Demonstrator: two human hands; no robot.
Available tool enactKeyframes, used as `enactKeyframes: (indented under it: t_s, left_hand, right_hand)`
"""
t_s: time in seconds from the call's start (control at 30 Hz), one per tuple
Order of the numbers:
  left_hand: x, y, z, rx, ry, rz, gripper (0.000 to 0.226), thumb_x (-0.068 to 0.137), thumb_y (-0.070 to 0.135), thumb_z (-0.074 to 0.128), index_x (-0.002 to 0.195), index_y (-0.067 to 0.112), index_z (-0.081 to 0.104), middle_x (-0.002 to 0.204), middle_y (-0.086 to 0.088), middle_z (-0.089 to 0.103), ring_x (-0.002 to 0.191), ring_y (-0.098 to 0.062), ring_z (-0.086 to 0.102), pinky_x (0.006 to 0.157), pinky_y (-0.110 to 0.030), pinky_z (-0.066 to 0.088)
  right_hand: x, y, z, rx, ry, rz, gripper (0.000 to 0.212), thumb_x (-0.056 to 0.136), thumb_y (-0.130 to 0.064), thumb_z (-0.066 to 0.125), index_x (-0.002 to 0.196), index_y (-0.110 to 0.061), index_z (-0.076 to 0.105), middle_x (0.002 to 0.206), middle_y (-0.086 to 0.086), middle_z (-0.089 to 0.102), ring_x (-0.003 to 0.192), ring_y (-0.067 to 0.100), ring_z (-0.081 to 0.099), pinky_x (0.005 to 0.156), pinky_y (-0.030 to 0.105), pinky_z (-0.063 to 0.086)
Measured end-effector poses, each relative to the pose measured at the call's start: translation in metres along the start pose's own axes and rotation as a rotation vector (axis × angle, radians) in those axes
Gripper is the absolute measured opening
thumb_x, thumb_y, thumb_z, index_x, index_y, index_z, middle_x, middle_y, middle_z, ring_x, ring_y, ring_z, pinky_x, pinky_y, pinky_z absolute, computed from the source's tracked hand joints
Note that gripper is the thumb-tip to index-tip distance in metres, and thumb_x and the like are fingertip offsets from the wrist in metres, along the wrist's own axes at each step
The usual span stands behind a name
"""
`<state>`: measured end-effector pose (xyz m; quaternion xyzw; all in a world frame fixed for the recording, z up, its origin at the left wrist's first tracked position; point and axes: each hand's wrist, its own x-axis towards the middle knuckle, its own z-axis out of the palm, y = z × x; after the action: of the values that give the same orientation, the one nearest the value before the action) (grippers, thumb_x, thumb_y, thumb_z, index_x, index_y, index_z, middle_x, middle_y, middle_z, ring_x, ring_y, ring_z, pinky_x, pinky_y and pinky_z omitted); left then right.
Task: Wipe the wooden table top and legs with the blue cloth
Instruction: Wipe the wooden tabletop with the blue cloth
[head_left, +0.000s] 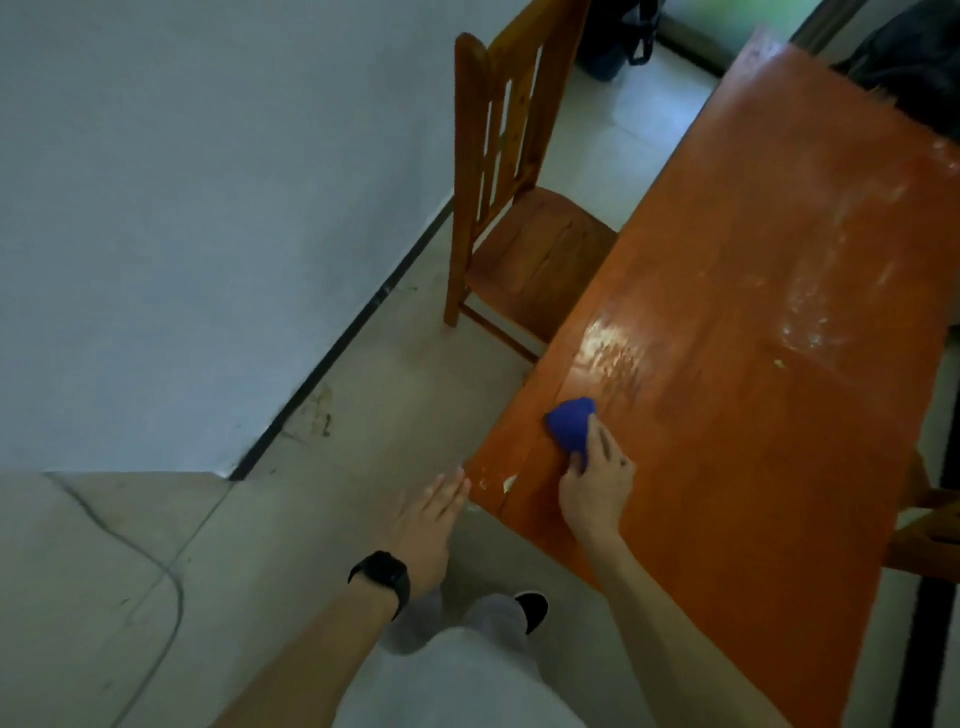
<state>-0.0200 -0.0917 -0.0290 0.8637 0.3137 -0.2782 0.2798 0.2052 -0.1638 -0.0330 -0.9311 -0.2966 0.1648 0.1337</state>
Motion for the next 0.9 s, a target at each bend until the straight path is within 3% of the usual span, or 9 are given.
enactKeyframes:
  t_s: [0.1,0.17,0.23,0.3,0.43,0.6,0.7,0.83,0.9]
  left_hand:
    - [-0.002,0.0,0.006,-0.358,0.041,-0.082,0.067,0.098,0.018,0.045,0.157,0.023,0.012,0.161,-0.003,0.023,0.144,-0.025,0.029,0.117,-0.045,0.027]
    - [-0.004,-0.002,0.007,-0.686,0.052,-0.206,0.055,0.099,0.022,0.047,0.151,0.029,0.03,0.145,0.0,0.048,0.112,-0.016,0.057,0.097,-0.031,0.049]
    - [-0.001,-0.002,0.0,-0.991,0.003,-0.261,0.052,0.101,0.021,0.046,0.15,0.031,0.032,0.146,0.007,0.045,0.095,-0.002,0.057,0.081,-0.011,0.048]
    - [0.007,0.004,-0.008,-1.195,-0.018,-0.248,0.055,0.102,0.015,0.047,0.152,0.027,0.028,0.153,0.006,0.036,0.123,-0.008,0.051,0.096,-0.015,0.038]
    - [0.023,0.011,-0.007,-1.475,-0.007,-0.334,0.054,0.096,-0.004,0.045,0.147,0.013,0.04,0.147,0.0,0.044,0.134,-0.017,0.041,0.103,-0.026,0.035]
    - [0.022,-0.004,-0.014,-1.51,-0.028,-0.466,0.047,0.095,0.0,0.048,0.141,0.011,0.049,0.122,0.0,0.059,0.109,-0.014,0.049,0.09,-0.027,0.035]
    - [0.027,-0.013,-0.024,-1.468,-0.014,-0.468,0.051,0.09,-0.005,0.047,0.138,0.012,0.053,0.134,-0.003,0.057,0.118,-0.016,0.05,0.09,-0.023,0.034]
    - [0.03,-0.011,-0.031,-1.324,-0.054,-0.417,0.046,0.091,-0.002,0.046,0.13,0.017,0.062,0.135,-0.002,0.057,0.132,-0.021,0.046,0.098,-0.025,0.035]
    - [0.028,-0.006,-0.031,-1.283,-0.035,-0.436,0.046,0.092,-0.003,0.046,0.132,0.013,0.06,0.129,-0.003,0.059,0.122,-0.019,0.05,0.092,-0.024,0.036]
  right_hand:
    - [-0.037,-0.032,0.018,0.075,-0.394,-0.547,0.061,0.086,-0.008,0.062,0.143,-0.028,0.049,0.144,-0.001,0.053,0.124,0.027,0.049,0.106,0.039,0.037]
    - [-0.004,-0.041,0.002,0.214,-0.392,-0.502,0.057,0.086,-0.004,0.062,0.14,-0.021,0.053,0.14,0.001,0.056,0.129,0.022,0.051,0.112,0.039,0.036]
    - [0.046,-0.043,-0.019,0.181,-0.194,-0.246,0.057,0.093,-0.008,0.057,0.147,-0.021,0.044,0.147,0.001,0.048,0.134,0.025,0.043,0.115,0.045,0.032]
    - [0.08,-0.034,-0.039,0.013,-0.073,-0.082,0.059,0.098,-0.013,0.05,0.153,-0.024,0.032,0.154,0.0,0.036,0.136,0.031,0.032,0.116,0.045,0.028]
    - [0.016,-0.027,-0.005,-0.017,-0.172,-0.366,0.061,0.089,-0.007,0.058,0.145,-0.029,0.046,0.147,-0.007,0.045,0.121,0.025,0.037,0.105,0.043,0.036]
    - [-0.059,-0.006,-0.001,-0.029,-0.637,-0.741,0.056,0.082,-0.009,0.056,0.134,-0.032,0.059,0.137,-0.01,0.058,0.112,0.015,0.047,0.099,0.042,0.041]
    - [0.004,-0.015,-0.015,0.207,-0.424,-0.507,0.057,0.084,-0.004,0.059,0.133,-0.032,0.058,0.135,-0.013,0.056,0.125,0.0,0.049,0.109,0.041,0.04]
    - [0.035,-0.01,-0.013,0.034,-0.117,-0.153,0.057,0.093,-0.01,0.055,0.146,-0.029,0.045,0.147,-0.003,0.046,0.128,0.029,0.039,0.109,0.041,0.035]
    - [-0.013,-0.002,0.002,0.025,-0.107,-0.299,0.059,0.087,-0.005,0.06,0.14,-0.029,0.053,0.142,-0.002,0.052,0.117,0.03,0.044,0.098,0.045,0.041]
